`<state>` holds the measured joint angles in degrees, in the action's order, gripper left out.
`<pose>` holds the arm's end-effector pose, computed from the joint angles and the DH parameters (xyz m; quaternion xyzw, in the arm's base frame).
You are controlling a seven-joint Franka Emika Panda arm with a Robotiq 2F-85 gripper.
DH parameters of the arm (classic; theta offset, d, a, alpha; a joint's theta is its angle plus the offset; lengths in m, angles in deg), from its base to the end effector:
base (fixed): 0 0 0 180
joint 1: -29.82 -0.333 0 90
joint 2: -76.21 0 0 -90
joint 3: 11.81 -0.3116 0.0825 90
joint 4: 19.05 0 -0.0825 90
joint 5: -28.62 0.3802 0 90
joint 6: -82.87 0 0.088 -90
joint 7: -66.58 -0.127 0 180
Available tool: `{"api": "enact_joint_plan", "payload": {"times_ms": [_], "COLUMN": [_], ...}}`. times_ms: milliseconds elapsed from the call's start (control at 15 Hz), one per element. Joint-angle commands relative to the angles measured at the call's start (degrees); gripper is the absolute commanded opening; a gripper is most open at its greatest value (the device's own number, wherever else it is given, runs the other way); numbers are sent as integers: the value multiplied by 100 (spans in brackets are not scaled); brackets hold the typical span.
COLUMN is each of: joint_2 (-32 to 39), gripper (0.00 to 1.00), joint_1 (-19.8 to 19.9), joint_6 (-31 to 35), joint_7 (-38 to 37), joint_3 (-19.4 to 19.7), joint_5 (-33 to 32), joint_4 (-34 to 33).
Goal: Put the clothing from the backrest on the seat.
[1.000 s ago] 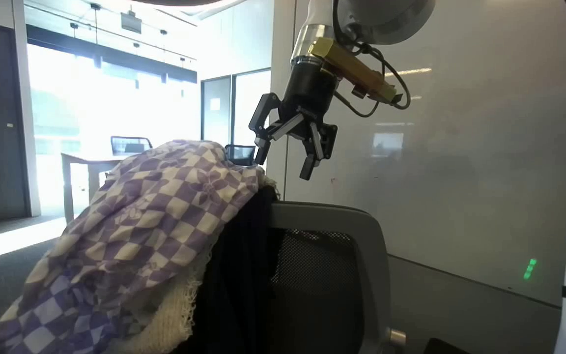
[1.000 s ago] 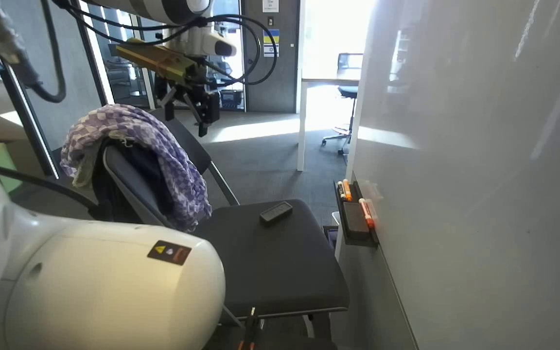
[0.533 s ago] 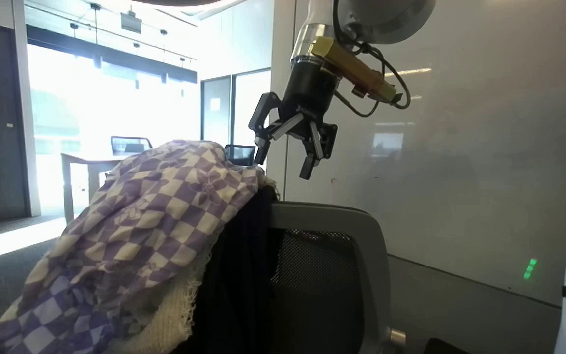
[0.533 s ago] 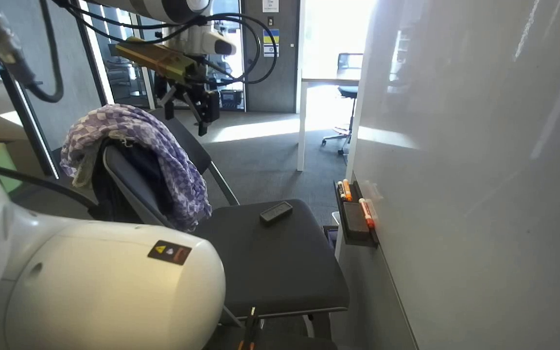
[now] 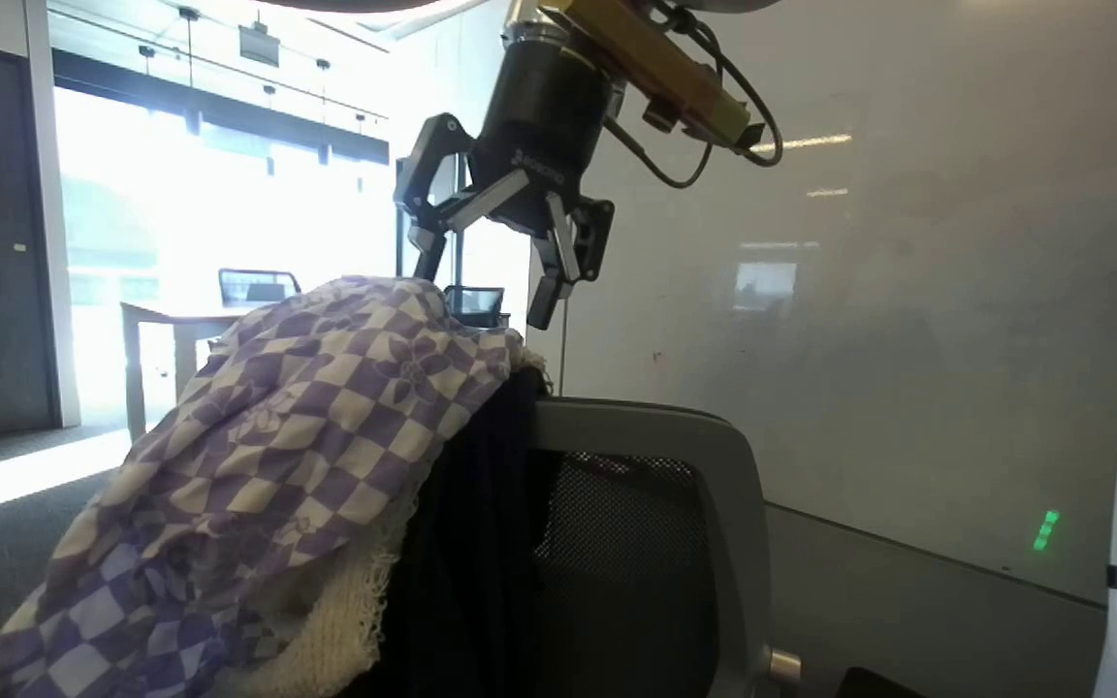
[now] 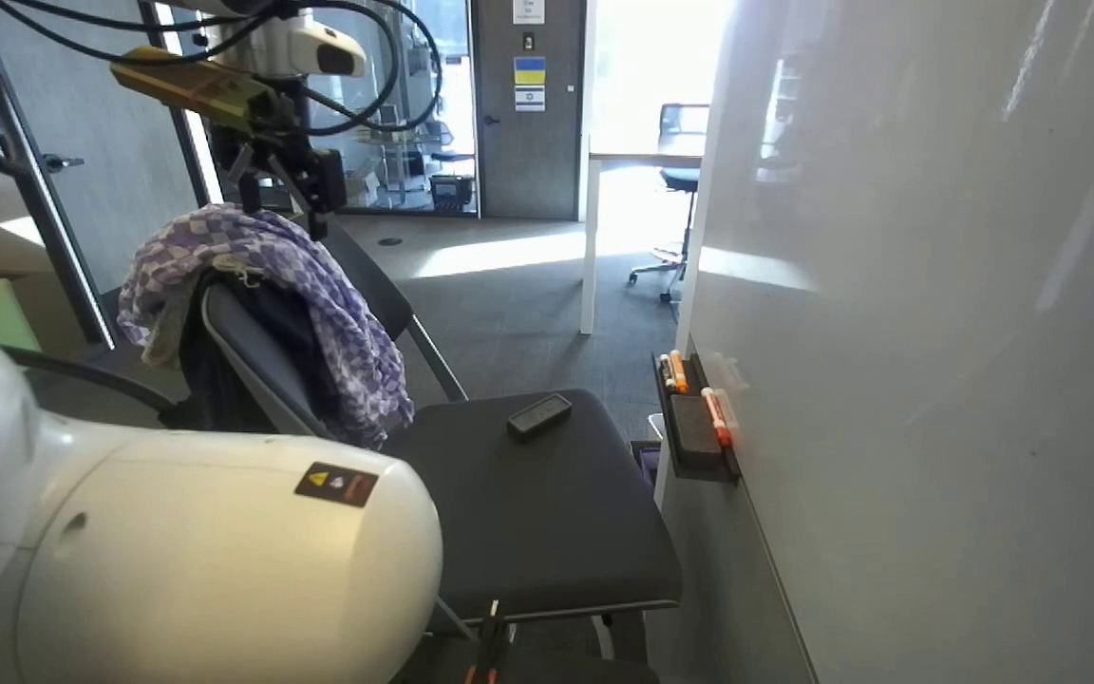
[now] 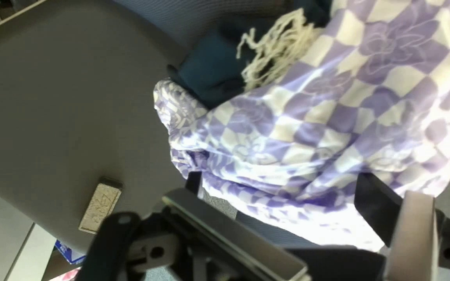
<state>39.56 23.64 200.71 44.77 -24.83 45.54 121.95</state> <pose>0.3580 0.1541 0.5087 -0.9869 0.0904 -0.0839 0.1038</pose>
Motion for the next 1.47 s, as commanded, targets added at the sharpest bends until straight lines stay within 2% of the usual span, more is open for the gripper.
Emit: {"api": "enact_joint_plan", "payload": {"times_ms": [0,267,600,667,733,800,1000,1400], "joint_2": [376,740,1082,1098,1079,1061,998,852], "gripper": [100,100,100,75,74,68,45,8], "joint_1": [3,-240,-508,-524,-555,-553,-556,-588], "joint_6": [63,-15,-66,-52,-27,-60,-96,-138], "joint_7": [-514,-528,-175,-160,-85,-59,86,267], "joint_3": [-341,-415,-272,-266,-238,-220,-155,-83], "joint_5": [-56,218,518,527,567,552,545,537], "joint_4": [-402,-443,-386,-394,-407,-427,-474,-655]}}
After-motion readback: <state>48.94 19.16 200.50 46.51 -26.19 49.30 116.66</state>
